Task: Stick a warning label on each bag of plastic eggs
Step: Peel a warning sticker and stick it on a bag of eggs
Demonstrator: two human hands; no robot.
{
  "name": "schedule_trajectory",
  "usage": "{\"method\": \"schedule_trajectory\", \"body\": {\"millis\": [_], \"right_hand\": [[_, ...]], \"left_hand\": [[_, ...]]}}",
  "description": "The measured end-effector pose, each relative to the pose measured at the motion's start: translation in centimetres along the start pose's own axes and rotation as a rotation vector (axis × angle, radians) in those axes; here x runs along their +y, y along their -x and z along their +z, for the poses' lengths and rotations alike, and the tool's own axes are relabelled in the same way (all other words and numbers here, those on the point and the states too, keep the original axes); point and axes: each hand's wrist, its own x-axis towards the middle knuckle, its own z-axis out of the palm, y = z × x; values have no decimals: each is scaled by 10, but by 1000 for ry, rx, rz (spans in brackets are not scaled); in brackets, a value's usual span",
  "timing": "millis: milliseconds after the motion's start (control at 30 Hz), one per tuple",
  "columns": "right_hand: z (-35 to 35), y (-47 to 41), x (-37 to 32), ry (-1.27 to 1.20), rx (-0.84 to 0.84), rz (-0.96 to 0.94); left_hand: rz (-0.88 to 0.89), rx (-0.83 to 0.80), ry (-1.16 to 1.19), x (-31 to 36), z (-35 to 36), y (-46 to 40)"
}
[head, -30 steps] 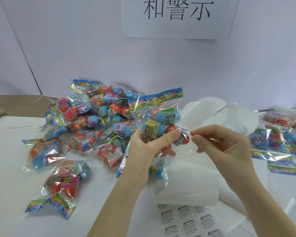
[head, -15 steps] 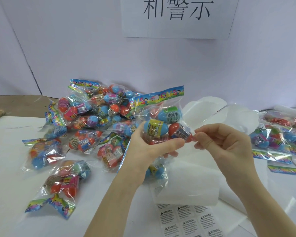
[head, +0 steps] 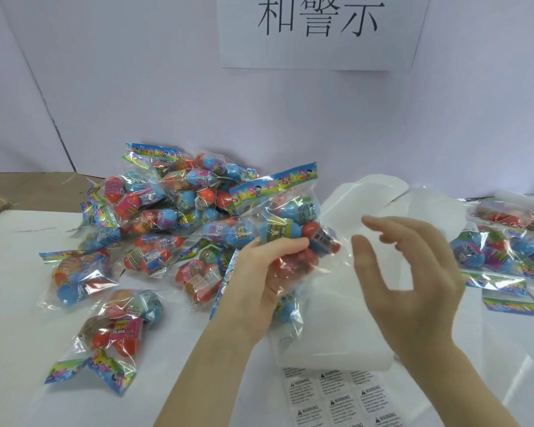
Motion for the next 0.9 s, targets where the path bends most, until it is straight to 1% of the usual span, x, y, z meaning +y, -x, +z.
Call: {"method": "schedule_trajectory", "body": {"millis": [67, 100, 233, 367, 500, 600, 667, 767, 900], "right_hand": [[3, 5, -3, 76, -10, -164], [5, 7, -5, 85, -46, -201], [10, 12, -9, 148, -164, -241], [9, 10, -7, 123, -169, -229], [12, 13, -6, 27, -173, -129], [12, 13, -5, -35, -179, -65], [12, 14, -4, -44, -175, -58], [11, 13, -2, -2, -187, -149], [11, 11, 2, 141, -215, -324]], "left_hand": [[1, 8, 42, -6, 4, 0], [-5, -3, 65, -8, 6, 0], [-51, -23, 171, -10, 6, 0], [-34, 9, 261, -9, 8, -1], [-16, 3, 288, -12, 12, -1], [39, 36, 301, -16, 14, -2], [80, 41, 316, -19, 14, -3], [98, 14, 307, -22, 14, -2], [106, -2, 286, -21, 12, -3]]}}
